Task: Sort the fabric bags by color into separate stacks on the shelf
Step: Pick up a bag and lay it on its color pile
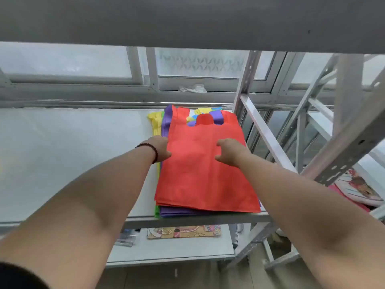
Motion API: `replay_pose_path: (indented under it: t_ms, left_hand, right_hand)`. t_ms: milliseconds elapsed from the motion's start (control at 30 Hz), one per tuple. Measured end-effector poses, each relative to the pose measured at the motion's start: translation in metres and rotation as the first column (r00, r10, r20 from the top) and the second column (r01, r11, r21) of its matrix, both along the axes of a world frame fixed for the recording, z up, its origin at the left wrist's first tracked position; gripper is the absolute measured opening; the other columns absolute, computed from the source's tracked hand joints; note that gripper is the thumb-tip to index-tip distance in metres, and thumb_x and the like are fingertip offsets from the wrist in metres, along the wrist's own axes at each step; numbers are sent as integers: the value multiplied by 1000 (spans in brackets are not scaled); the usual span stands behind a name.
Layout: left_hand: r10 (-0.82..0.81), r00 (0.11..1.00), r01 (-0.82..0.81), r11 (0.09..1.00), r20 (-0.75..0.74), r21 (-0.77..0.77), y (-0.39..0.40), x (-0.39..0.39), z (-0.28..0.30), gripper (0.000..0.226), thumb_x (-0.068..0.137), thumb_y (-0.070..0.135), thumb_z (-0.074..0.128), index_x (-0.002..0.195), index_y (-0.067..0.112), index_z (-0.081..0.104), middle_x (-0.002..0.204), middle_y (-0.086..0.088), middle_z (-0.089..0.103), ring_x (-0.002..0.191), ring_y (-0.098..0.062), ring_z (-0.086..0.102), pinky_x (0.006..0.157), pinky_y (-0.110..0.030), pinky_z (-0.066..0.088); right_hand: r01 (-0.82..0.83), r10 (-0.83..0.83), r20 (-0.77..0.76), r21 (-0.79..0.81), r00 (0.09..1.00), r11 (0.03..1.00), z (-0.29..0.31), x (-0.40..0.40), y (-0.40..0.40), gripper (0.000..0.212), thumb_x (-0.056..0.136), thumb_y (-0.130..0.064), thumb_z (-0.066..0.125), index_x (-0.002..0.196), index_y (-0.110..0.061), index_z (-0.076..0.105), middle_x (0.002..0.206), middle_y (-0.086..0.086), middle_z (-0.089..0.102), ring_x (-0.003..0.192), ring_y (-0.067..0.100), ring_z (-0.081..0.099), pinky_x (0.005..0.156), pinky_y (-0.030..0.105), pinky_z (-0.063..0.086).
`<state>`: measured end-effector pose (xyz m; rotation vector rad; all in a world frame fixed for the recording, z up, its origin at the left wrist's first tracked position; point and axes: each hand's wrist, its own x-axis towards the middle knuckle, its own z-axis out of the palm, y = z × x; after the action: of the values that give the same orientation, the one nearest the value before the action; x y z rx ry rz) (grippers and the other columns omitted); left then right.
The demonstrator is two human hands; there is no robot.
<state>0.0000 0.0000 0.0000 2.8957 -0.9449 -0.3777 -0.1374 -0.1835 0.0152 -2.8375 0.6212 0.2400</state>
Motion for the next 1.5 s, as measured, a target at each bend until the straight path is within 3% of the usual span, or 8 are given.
replay_pose_path:
  t_ms: [267,633,800,933,1100,1233,1333,1500]
  left_hand:
    - [187,981,-191,974,-43,-124,-31,25,-24,47,87,35,54,121,3,47,125,-16,56,116,-33,52,95,-36,38]
    - [385,912,-402,909,-143,-110,-55,49,-34,70,81,54,54,132,7,42,139,-17,39,130,-34,35,106,-40,28]
    - [401,901,-424,896,-168,-131,-63,45,-31,61,84,47,54,130,9,46,139,-19,33,128,-35,33,103,-38,32]
    - [356,885,-426,879,-299,-214,-65,40,-22,54,85,34,61,126,-1,50,131,-19,51,122,-33,48,94,-34,41]
    - [433,762,-585,779,-482,-226,-62,34,-9,42,84,13,62,122,-3,52,119,-19,60,100,-31,61,89,-36,49]
    - [388,878,-453,862,-280,-227,-53,30,-11,45,80,18,61,125,14,54,127,-12,57,115,-33,52,101,-39,41]
    - [255,963,-269,936,-87,-225,-49,19,-20,59,85,17,51,139,38,39,135,-5,49,126,-34,41,101,-41,37]
    - [56,984,-128,886,-170,-445,-46,4,-36,67,82,-3,42,139,32,42,130,-11,58,121,-30,53,102,-30,40]
  right_hand:
    - [321,-320,-26,25,947,947,-22,-38,-14,53,80,-43,62,120,-9,50,127,13,51,117,34,52,92,40,45]
    - [443,-448,15,120,894,888,-33,-68,-7,67,76,-50,67,119,-2,49,123,18,55,115,34,53,91,36,45]
    - [480,-496,31,203,868,853,-31,-74,-4,62,75,-48,69,117,-5,51,119,15,57,110,32,57,87,36,46]
    - [495,-520,6,294,854,818,-30,-82,0,62,72,-44,71,119,-9,49,118,10,61,109,30,59,88,36,49]
    - [515,-554,-10,387,832,765,-28,-95,5,54,74,-34,69,119,-11,49,117,7,63,110,27,58,90,35,48]
    - [503,-567,22,434,823,748,-27,-104,8,39,76,-26,64,111,-14,53,109,5,66,102,25,60,87,36,49]
    - [488,-561,42,445,826,751,-25,-110,12,44,78,-22,59,121,-17,49,110,4,66,103,25,60,86,35,49]
    - [427,-530,127,450,839,784,-23,-117,18,51,81,-14,54,130,-26,48,95,-1,64,90,23,60,79,32,48]
